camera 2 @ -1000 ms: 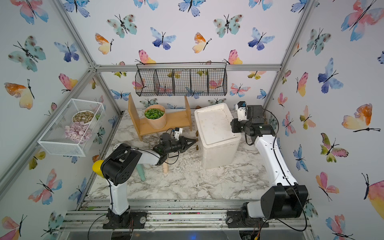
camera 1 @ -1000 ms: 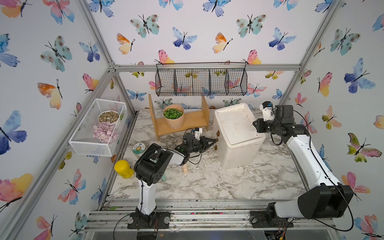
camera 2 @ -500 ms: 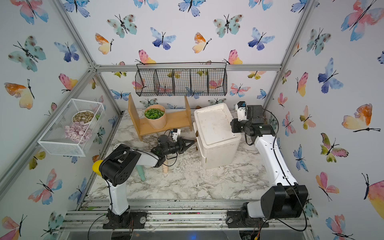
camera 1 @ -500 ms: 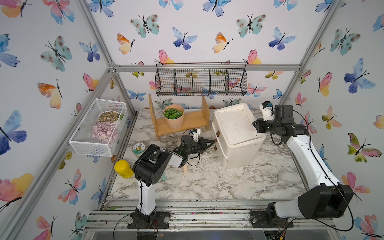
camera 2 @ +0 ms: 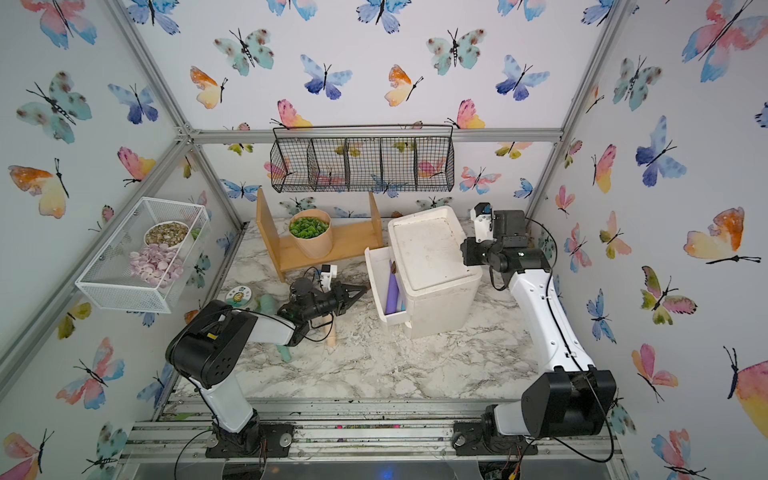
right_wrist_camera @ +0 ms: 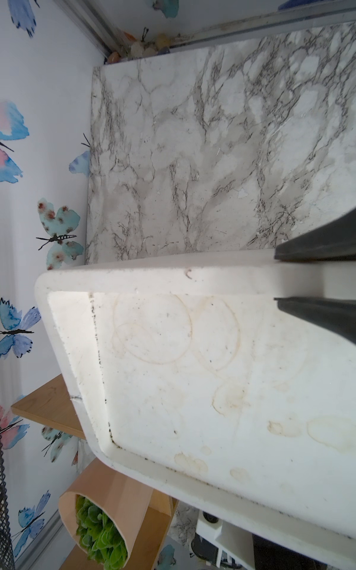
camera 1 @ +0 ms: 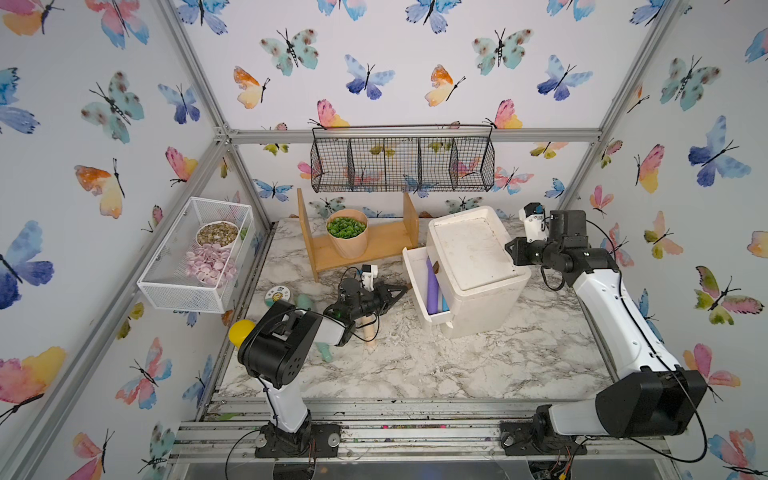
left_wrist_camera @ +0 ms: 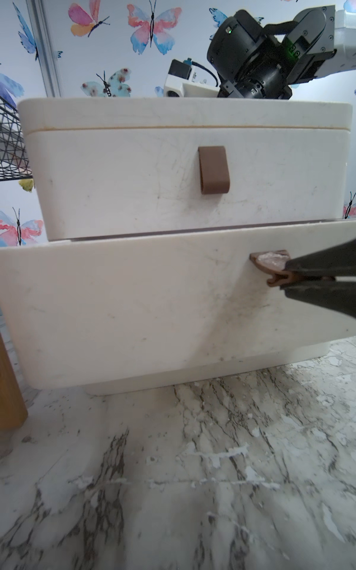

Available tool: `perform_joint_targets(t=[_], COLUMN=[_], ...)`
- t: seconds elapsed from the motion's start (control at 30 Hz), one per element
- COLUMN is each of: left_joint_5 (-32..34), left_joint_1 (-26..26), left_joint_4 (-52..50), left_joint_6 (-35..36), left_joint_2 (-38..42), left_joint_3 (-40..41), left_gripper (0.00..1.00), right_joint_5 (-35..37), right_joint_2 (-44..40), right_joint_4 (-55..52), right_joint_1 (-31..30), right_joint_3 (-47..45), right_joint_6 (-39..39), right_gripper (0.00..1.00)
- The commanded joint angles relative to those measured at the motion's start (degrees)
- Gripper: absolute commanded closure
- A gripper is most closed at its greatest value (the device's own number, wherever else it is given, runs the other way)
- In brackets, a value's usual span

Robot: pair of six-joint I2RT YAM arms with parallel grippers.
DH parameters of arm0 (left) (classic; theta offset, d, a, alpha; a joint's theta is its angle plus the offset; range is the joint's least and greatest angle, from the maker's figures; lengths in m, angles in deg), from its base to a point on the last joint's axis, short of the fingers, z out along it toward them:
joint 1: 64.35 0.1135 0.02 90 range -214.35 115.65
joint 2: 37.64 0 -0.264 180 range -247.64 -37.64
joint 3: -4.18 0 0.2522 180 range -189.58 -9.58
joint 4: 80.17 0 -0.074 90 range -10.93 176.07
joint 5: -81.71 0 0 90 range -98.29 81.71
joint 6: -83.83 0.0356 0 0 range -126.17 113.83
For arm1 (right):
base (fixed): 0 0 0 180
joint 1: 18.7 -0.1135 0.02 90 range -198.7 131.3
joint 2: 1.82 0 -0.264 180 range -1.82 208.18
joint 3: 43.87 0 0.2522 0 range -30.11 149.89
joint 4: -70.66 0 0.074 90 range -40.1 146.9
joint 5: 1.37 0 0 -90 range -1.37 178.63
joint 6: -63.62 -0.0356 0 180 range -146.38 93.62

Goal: Take the microphone out of the drawer
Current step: Open the drawer in the storage box.

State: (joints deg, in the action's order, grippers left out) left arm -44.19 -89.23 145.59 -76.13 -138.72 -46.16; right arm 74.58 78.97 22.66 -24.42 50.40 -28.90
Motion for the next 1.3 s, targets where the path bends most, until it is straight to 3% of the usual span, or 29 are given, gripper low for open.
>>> perform_joint_targets(t=[0.0, 0.6, 0.73, 0.83, 1.1, 1.27], left_joint_5=[-1.7, -0.8, -0.3, 0.4, 3.4, 4.6], left_joint_1=[2.0, 8.6, 8.7, 8.6, 8.7, 8.6], left_joint_4=[-4.4, -17.0, -18.9, -20.2, -30.7, -35.1], left_joint_6=[3.2, 10.3, 11.2, 12.0, 18.5, 20.5], left_joint_2=[4.0, 12.7, 12.6, 12.9, 15.5, 15.8], left_joint_3=[2.6, 5.6, 4.6, 4.0, 0.2, -2.2], left_gripper=[1.0, 1.0, 0.94, 0.86, 0.47, 0.38], right_joint_5=[-5.6, -4.9, -4.7, -4.8, -5.1, -4.9], right_joint_2=[0.5, 0.6, 0.4, 0.5, 0.8, 0.8], right_joint_4=[2.5, 1.7, 1.5, 1.4, 2.7, 2.8], right_joint_1=[-0.5, -0.5, -0.5, -0.5, -0.5, -0.5], right_joint_3=[1.1, 1.2, 1.2, 1.5, 1.6, 1.9], right_joint_6=[-3.9, -3.7, -3.7, -3.8, -4.8, -5.4], right_gripper=[0.93, 0.93, 0.93, 0.93, 0.93, 0.93])
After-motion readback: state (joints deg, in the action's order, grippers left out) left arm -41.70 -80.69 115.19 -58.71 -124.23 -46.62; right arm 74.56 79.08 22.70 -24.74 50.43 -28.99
